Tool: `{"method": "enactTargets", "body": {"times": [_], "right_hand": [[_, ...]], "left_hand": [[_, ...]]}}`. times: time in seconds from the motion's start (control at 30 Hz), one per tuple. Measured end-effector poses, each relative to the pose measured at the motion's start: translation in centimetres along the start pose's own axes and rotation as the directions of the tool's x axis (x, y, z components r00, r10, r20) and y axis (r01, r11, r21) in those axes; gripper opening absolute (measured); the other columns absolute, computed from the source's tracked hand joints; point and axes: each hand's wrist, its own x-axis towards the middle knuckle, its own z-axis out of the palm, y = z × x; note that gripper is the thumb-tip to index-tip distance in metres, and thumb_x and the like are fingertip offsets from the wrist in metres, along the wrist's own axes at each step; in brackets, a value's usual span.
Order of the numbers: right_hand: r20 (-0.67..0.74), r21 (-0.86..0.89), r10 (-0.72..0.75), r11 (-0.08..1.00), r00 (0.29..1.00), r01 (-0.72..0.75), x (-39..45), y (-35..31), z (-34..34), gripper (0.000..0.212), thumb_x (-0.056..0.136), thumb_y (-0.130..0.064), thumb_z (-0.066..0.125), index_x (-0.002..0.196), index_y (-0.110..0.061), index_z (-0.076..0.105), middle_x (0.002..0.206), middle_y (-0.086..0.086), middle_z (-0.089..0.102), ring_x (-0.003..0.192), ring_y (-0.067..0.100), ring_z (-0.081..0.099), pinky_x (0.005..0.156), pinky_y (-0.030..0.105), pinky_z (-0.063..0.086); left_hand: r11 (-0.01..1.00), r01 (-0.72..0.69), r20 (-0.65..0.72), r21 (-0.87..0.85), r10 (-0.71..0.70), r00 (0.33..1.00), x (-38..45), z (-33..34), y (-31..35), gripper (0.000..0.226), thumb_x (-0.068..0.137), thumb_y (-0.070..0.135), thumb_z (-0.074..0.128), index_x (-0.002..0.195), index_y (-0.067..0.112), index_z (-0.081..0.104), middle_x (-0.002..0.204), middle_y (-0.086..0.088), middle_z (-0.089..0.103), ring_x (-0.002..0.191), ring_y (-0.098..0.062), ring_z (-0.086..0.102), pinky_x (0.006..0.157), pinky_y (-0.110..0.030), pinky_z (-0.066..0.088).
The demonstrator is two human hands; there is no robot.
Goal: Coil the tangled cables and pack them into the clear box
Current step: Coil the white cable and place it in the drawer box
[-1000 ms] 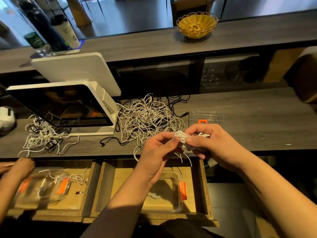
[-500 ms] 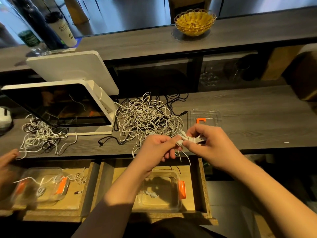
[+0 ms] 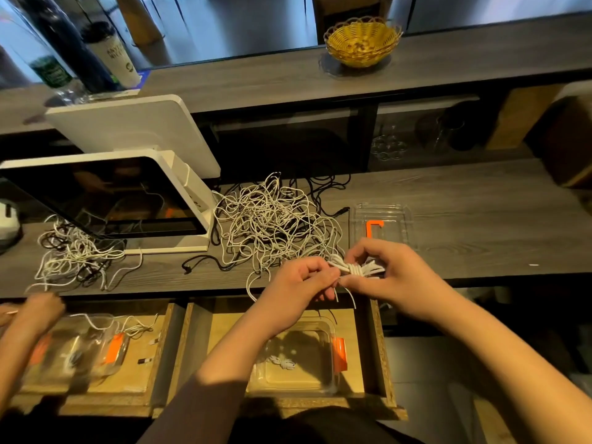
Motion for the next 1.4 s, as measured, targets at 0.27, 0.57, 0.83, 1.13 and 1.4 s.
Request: {"method": "enactTargets", "body": {"times": [0.27, 0.57, 0.83, 1.13, 1.4], "right_hand": [[0.186, 0.462, 0.063, 0.875, 0.981, -0.144, 0.5, 0.2, -1.5, 0.018, 0.089, -0.02, 0.067, 0.102, -0.008, 0.066, 0.084, 0.004, 0.066, 0.057, 0.013, 0.058, 0.054, 0.023, 0.05], [0.315, 0.831, 0.04, 0.471, 0.948, -0.296, 0.2, 1.5, -0.1, 0.038, 0.078, -0.033, 0.08, 0.101, -0.008, 0.065, 0.074, 0.01, 0.061, 0.043, 0.006, 0.048, 0.038, 0.014, 0.039], [0.304, 0.84, 0.137, 0.429, 0.943, -0.333, -0.1, 2.2, 0.9, 0.025, 0.079, -0.026, 0.079, 0.091, -0.01, 0.065, 0.07, 0.011, 0.061, 0.041, 0.008, 0.049, 0.037, 0.014, 0.04], [0.364, 0.922, -0.129, -0.091, 0.922, -0.377, -0.1, 3.8, 2.6, 0.022, 0.101, -0.016, 0.054, 0.111, 0.0, 0.043, 0.092, 0.026, 0.061, 0.046, 0.008, 0.057, 0.039, 0.014, 0.046], [0.417, 0.899, -0.123, -0.088, 0.9, -0.429, -0.6, 2.1, 3.2, 0.019, 0.1, -0.013, 0.053, 0.11, 0.003, 0.049, 0.092, 0.029, 0.061, 0.051, 0.012, 0.063, 0.042, 0.015, 0.049]], "left_hand": [[0.966, -0.115, -0.079, -0.232, 0.099, 0.992, -0.4, 1.1, 0.9, 0.028, 0.103, 0.008, 0.042, 0.08, 0.009, 0.058, 0.074, -0.001, 0.07, 0.069, -0.012, 0.065, 0.068, -0.021, 0.052], [0.882, -0.106, -0.017, -0.458, 0.11, 0.994, -0.6, 1.3, 1.1, 0.02, 0.091, 0.02, 0.047, 0.077, 0.007, 0.053, 0.075, -0.006, 0.071, 0.07, -0.014, 0.064, 0.069, -0.023, 0.051], [0.819, -0.006, -0.002, -0.573, 0.007, 1.0, -0.9, 1.5, 0.1, 0.023, 0.09, 0.018, 0.049, 0.07, 0.011, 0.058, 0.072, -0.004, 0.069, 0.074, -0.016, 0.064, 0.072, -0.026, 0.052], [0.782, 0.001, 0.061, -0.623, 0.047, 0.997, -0.7, 1.7, 0.8, 0.02, 0.089, 0.017, 0.051, 0.071, 0.011, 0.057, 0.075, -0.009, 0.067, 0.074, -0.015, 0.061, 0.072, -0.024, 0.052], [0.812, 0.024, 0.082, -0.582, 0.029, 0.996, -1.2, 0.9, 0.4, 0.022, 0.086, 0.018, 0.05, 0.065, 0.012, 0.051, 0.068, -0.007, 0.063, 0.067, -0.015, 0.061, 0.067, -0.023, 0.051]]}}
